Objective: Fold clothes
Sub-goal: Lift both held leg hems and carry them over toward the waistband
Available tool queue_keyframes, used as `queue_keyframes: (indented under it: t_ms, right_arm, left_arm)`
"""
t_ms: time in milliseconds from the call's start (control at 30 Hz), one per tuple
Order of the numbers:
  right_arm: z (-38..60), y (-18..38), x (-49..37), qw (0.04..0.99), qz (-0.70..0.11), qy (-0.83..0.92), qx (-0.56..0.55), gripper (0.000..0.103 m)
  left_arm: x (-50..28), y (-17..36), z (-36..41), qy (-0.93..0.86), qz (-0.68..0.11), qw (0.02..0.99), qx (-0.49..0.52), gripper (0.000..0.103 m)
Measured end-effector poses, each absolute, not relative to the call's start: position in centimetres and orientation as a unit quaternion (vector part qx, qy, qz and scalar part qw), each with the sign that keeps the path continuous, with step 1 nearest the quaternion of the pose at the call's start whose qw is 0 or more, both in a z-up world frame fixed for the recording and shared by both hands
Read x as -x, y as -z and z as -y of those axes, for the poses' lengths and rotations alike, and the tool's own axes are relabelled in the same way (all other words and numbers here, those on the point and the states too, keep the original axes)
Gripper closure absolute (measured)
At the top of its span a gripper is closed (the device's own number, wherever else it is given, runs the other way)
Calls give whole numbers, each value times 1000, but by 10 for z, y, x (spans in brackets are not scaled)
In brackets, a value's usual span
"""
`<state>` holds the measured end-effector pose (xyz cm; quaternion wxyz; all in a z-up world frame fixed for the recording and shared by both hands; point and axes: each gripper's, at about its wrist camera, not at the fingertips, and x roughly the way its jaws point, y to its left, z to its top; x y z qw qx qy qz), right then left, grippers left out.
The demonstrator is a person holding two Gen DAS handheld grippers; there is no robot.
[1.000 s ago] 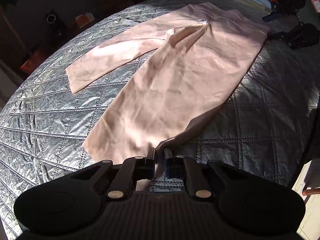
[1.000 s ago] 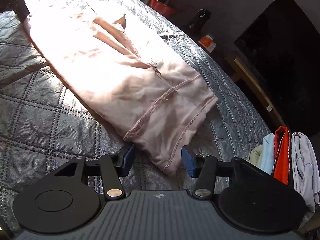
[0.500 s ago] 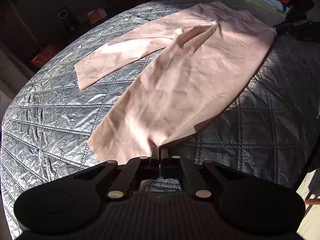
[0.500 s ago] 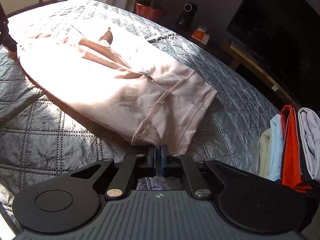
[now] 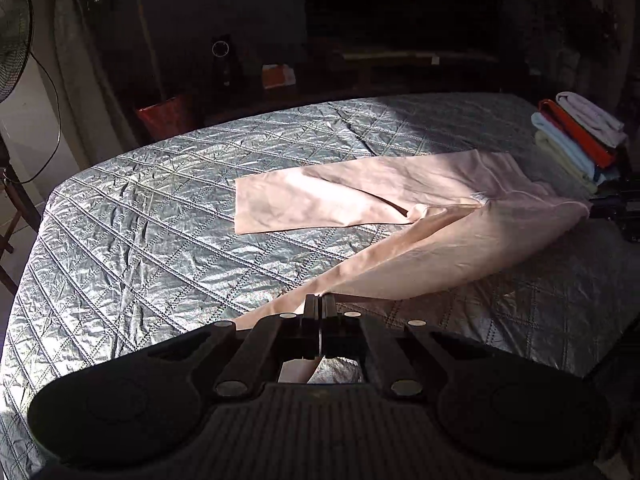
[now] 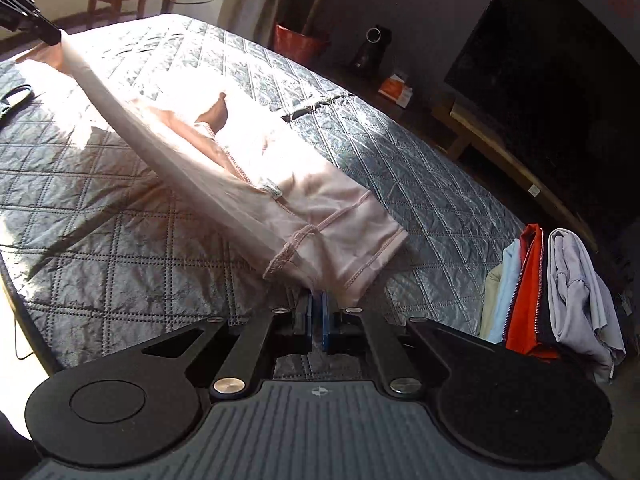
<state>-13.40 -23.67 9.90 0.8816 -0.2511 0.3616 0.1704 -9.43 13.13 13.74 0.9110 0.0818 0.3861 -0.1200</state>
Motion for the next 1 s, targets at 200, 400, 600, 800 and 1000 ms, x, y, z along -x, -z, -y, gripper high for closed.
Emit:
queue_keyframes:
  t_ms: [200, 400, 600, 800, 1000]
  right_arm:
    - [237, -121, 174, 882, -362, -180, 243, 98]
    - [251, -143, 141, 889, -370, -182, 202, 98]
    - [262, -132, 60, 883, -393, -180, 184, 98]
    - [272, -79, -3, 862, -444, -164, 181, 102]
    - [286, -45, -14, 870, -444, -130, 169, 103]
  left_arm:
    - [115, -163, -140, 120, -378, 917, -45, 102]
    - [103, -171, -153, 125, -392, 911, 15, 102]
    - [25, -159, -146, 110, -400, 909, 19, 102]
    - [-59, -123, -123, 94, -426, 900, 6, 102]
    - [-100, -78, -116, 64, -443, 894, 23, 101]
